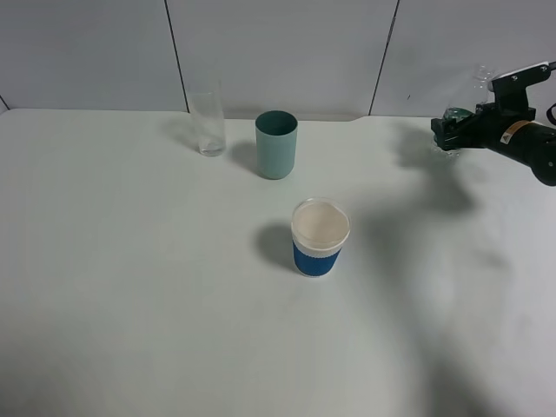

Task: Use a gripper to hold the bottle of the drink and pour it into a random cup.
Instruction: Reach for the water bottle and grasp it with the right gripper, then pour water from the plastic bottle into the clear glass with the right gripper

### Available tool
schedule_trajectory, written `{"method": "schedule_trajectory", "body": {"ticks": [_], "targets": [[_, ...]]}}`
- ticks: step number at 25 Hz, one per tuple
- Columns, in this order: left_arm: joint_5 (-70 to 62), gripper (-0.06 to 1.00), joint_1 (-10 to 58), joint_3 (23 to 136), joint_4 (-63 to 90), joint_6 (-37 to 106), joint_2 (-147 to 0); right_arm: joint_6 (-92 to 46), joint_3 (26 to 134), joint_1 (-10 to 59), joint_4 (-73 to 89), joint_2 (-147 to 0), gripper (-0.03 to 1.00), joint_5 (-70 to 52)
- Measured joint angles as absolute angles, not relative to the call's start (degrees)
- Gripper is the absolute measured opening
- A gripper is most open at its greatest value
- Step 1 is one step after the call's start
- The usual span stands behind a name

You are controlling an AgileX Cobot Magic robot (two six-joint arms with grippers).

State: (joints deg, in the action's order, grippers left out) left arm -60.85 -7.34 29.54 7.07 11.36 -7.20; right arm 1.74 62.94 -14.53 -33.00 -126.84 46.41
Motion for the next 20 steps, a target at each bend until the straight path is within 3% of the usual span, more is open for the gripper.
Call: {"method": "schedule_trajectory", "body": {"ticks": [5, 10, 20], "targets": [[-60.9, 0.99, -7.3, 29.5, 7.1, 11.4, -7.2, 1.7, 63.7, -14.2, -33.1, -128.1, 0.77, 46.2], [-60.9, 0.99, -7.3, 29.5, 7.0, 11.4, -7.2, 2.2, 63.7, -14.2, -33.1, -128.3, 0.56, 46.2], [-60.9, 0.99, -7.3, 29.5, 7.0, 11.4, -7.2, 8.0, 63.7, -14.2, -33.2, -128.4, 0.56, 46.0]]}}
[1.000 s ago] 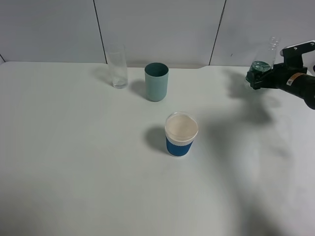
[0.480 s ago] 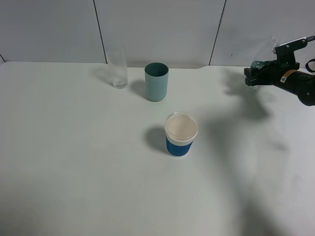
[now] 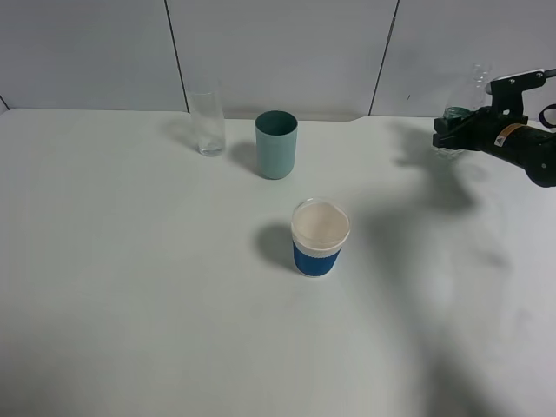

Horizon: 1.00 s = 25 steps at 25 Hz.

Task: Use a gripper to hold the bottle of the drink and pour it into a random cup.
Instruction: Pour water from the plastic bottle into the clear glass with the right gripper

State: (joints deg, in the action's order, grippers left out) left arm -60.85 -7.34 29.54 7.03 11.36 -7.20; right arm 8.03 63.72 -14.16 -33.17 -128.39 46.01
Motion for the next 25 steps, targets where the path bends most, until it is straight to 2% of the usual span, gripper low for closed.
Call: {"method": "schedule_trajectory", "body": {"ticks": [13, 25], "targets": [[-60.9, 0.99, -7.3, 29.5, 7.0, 11.4, -7.2, 9.2, 63.7, -14.2, -33.4, -126.7, 0.56, 41.9], [-60.9, 0.99, -7.3, 29.5, 7.0, 11.4, -7.2, 9.2, 58.3, -12.1, -33.5, -118.1, 0.56, 39.4]]}}
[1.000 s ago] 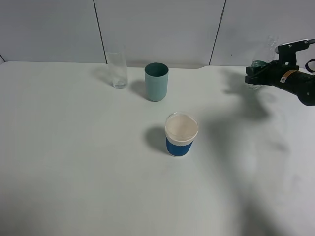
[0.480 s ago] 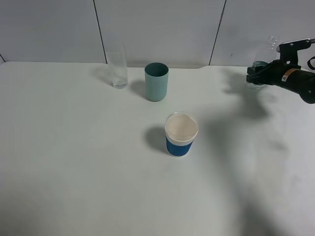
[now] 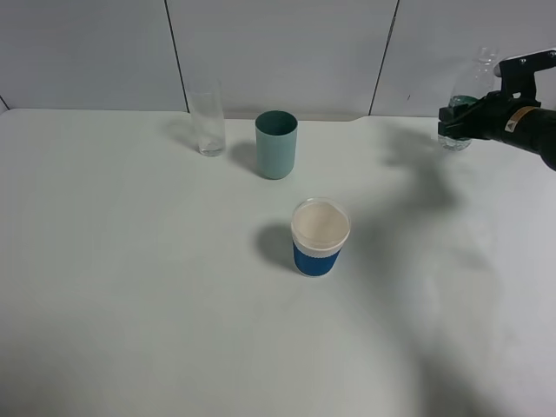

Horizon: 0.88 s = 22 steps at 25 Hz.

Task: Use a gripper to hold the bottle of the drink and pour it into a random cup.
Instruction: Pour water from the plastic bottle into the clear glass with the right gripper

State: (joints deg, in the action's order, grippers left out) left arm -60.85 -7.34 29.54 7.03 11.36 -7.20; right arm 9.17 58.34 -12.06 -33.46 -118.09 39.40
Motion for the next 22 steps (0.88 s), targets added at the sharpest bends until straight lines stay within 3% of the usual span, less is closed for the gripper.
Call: {"method": "schedule_trajectory", "body": {"ticks": [22], "targets": [[-60.9, 0.99, -7.3, 29.5, 7.0, 11.4, -7.2, 9.2, 58.0, -1.2, -33.4, -106.7, 0.56, 21.9]]}}
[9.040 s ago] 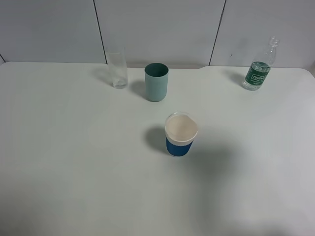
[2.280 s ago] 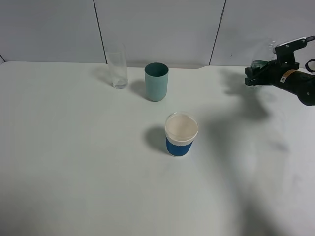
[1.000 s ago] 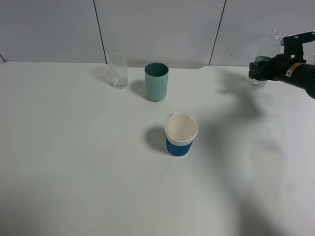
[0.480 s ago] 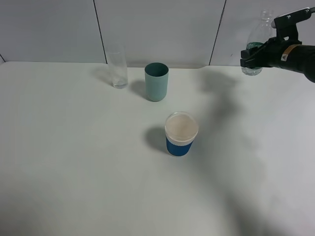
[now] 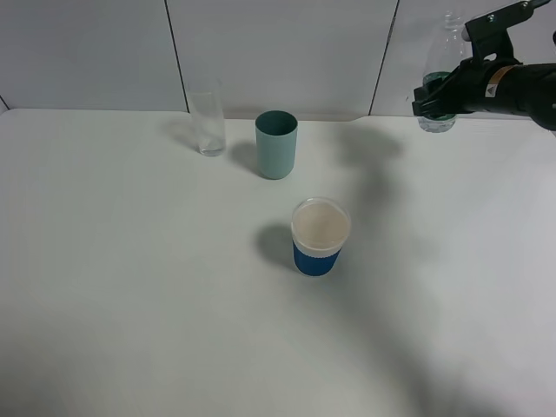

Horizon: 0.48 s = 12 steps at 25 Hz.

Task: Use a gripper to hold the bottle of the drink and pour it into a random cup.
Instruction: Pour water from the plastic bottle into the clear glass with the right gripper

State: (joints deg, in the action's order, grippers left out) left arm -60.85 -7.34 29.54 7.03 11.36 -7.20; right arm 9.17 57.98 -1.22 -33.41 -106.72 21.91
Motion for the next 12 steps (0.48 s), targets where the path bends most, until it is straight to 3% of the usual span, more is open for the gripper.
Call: {"method": "schedule_trajectory", "body": {"ticks": [12], "targets": [[-60.9, 0.99, -7.3, 29.5, 7.0, 11.4, -7.2, 8.5, 58.0, 6.7, -33.4, -105.4, 0.56, 18.7]]}}
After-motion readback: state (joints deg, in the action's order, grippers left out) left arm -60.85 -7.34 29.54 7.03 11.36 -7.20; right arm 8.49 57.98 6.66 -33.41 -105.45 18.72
